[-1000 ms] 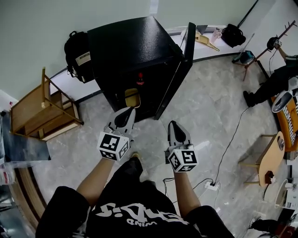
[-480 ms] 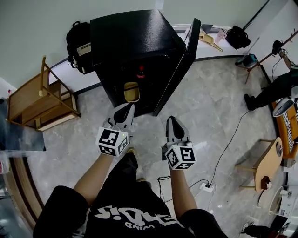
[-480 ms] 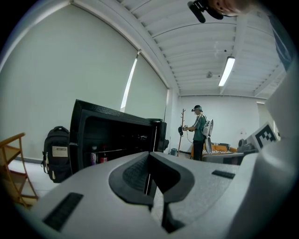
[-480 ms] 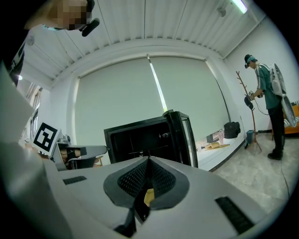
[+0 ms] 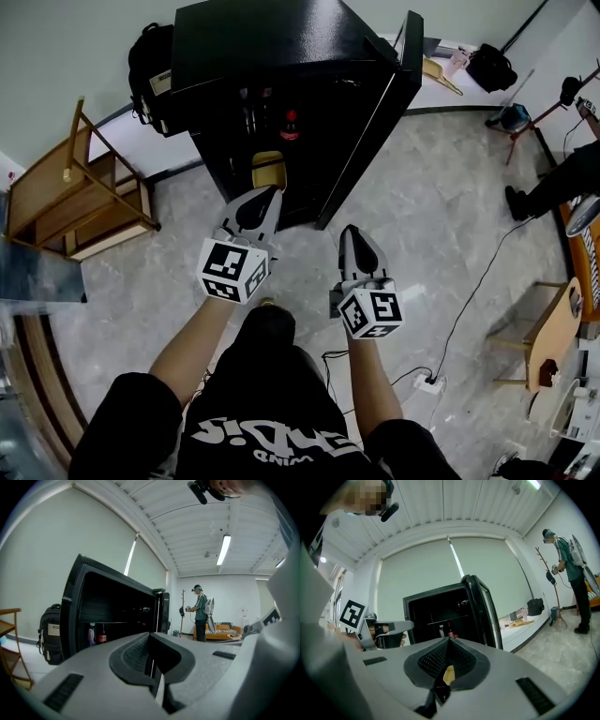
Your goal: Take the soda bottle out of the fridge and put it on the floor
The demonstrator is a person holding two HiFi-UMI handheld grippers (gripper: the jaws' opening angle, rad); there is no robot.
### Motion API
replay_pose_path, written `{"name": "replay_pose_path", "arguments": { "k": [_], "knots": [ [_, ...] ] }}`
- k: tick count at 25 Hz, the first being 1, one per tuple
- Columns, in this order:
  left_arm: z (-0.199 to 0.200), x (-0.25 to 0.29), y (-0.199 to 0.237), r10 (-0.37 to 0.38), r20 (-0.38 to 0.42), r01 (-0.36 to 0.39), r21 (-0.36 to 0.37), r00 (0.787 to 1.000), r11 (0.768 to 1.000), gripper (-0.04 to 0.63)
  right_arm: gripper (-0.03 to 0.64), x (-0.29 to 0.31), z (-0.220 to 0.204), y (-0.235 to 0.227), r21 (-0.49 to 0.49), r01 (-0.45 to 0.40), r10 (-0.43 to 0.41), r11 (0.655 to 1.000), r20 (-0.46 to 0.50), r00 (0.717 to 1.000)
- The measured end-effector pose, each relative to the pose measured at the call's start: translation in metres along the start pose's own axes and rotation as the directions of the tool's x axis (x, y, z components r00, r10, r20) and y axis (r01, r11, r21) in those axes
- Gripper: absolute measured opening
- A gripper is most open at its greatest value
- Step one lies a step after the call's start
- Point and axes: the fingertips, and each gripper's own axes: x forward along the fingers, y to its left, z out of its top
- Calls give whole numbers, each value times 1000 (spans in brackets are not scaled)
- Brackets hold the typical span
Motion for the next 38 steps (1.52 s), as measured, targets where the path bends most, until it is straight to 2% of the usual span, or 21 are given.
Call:
{"name": "replay_pose_path", "arguments": {
  "k": [5, 6, 10, 13, 15, 19, 22, 25, 33, 38],
  "knots": [
    [-25, 14, 8, 5, 10, -5, 2, 1000, 1000, 9, 21, 11, -20, -9, 1, -3, 3, 1000, 1, 1000],
    [-29, 17, 10, 5, 7, -5, -3, 1000, 1000, 30, 21, 13, -22, -11, 2, -2, 2, 1000, 0, 1000],
    [-41, 30, 19, 19, -1, -19, -19, 1000, 1000, 231, 22, 19, -28, -16, 1, -4, 4, 1000, -8, 1000],
    [-47, 40, 28, 58, 9, -58, -20, 998, 998, 395, 21, 23, -33, -19, 7, -3, 4, 1000, -15, 1000],
    [-51, 46, 34, 89, 10, -89, -23, 996, 996, 438, 21, 26, -36, -24, 21, 4, -4, 1000, -16, 1000],
    [-69, 67, 49, 114, -14, -115, -37, 993, 993, 445, 21, 33, -42, -28, 33, 11, -10, 999, -22, 1000],
    [-84, 90, 63, 134, -17, -135, -19, 991, 991, 443, 21, 39, -44, -32, 42, 18, -17, 999, -20, 1000],
    [-97, 119, 74, 135, -15, -135, 4, 991, 991, 443, 22, 45, -49, -38, 48, 19, -18, 999, -29, 999],
    [-132, 191, 108, 153, -42, -153, 0, 987, 988, 443, 21, 60, -74, -52, 54, 25, -21, 998, -60, 998],
    [-162, 234, 138, 162, -107, -163, -5, 981, 987, 443, 21, 68, -90, -59, 60, 37, -32, 998, -82, 996]
  ]
}}
